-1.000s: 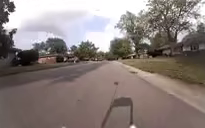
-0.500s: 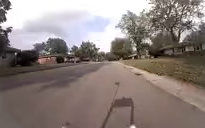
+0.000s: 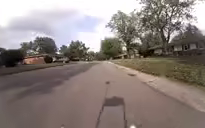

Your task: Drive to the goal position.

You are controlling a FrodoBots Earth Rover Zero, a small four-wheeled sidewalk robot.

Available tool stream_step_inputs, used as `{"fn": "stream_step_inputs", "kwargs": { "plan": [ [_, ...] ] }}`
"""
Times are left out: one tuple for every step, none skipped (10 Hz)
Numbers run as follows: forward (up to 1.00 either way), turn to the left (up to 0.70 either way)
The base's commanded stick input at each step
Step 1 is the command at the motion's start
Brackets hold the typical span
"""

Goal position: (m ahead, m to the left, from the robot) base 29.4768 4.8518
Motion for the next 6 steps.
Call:
{"fn": "stream_step_inputs", "kwargs": {
  "plan": [
    [1.00, 0.00],
    [1.00, 0.00],
    [1.00, 0.00],
    [1.00, 0.00],
    [1.00, 0.00],
    [1.00, 0.00]
  ]
}}
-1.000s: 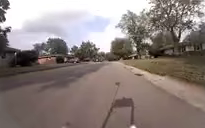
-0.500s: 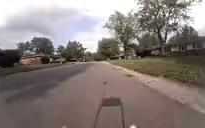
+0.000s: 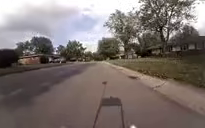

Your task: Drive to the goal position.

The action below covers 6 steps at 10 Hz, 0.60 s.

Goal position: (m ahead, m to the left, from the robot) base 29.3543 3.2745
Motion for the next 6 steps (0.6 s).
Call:
{"fn": "stream_step_inputs", "kwargs": {
  "plan": [
    [1.00, 0.00],
    [1.00, 0.00],
    [1.00, 0.00],
    [1.00, 0.00],
    [1.00, 0.00],
    [1.00, 0.00]
  ]
}}
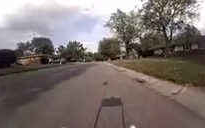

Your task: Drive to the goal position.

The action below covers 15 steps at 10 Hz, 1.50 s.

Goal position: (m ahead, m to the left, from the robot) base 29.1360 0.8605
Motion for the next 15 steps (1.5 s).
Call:
{"fn": "stream_step_inputs", "kwargs": {
  "plan": [
    [1.00, 0.00],
    [1.00, 0.00],
    [1.00, 0.00],
    [1.00, 0.00],
    [1.00, 0.01],
    [1.00, 0.02],
    [1.00, 0.11],
    [1.00, 0.27],
    [1.00, 0.21],
    [1.00, 0.00],
    [1.00, 0.00],
    [1.00, 0.00],
    [1.00, 0.00],
    [1.00, 0.00],
    [1.00, 0.00]
  ]
}}
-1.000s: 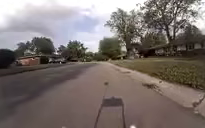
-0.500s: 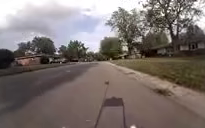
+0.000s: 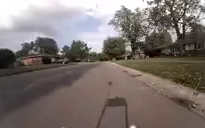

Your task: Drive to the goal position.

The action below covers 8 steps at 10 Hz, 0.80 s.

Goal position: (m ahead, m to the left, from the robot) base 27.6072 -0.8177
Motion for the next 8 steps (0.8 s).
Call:
{"fn": "stream_step_inputs", "kwargs": {
  "plan": [
    [1.00, 0.00],
    [1.00, 0.00],
    [1.00, 0.00],
    [1.00, 0.00],
    [1.00, 0.00],
    [1.00, 0.00],
    [1.00, 0.00],
    [1.00, 0.00]
  ]
}}
